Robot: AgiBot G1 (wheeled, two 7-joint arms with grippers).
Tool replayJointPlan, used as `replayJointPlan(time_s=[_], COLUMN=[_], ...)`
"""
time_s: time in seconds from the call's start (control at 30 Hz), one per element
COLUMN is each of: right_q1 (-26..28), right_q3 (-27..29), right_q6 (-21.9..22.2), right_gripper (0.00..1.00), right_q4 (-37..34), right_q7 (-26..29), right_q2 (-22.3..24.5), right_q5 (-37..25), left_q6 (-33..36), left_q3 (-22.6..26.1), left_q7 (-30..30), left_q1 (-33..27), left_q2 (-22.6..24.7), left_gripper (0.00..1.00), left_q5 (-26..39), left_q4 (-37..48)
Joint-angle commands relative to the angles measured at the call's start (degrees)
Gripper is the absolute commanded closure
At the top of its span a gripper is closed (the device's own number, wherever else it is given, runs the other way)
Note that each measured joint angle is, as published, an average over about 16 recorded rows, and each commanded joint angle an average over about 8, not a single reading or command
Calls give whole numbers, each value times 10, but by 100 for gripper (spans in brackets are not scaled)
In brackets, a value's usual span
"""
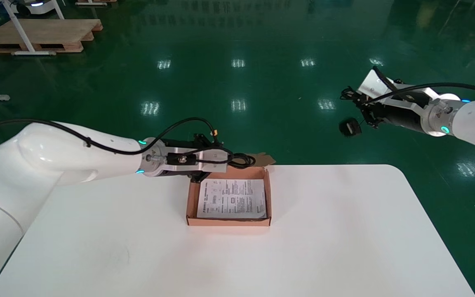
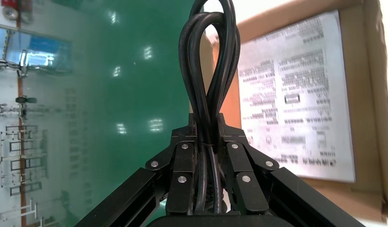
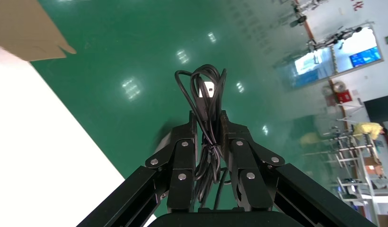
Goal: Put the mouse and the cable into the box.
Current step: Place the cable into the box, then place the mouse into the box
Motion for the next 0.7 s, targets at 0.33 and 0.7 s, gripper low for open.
replayJointPlan(time_s=[0.33, 0.7], right_q1=[-3, -3], right_q3=[-1, -1], right_q6=[-2, -2], right_gripper=[100, 100], right_q4=[1, 1], right_q7=[2, 2], right_q2=[0, 0], right_q5=[0, 0], left_q6=[-25, -208], left_q3=[20, 154], left_q7=[4, -12], left_q1=[35, 108], left_q2=[-5, 4], left_gripper=[100, 100], left_q5=[-7, -34], left_q4=[-48, -112])
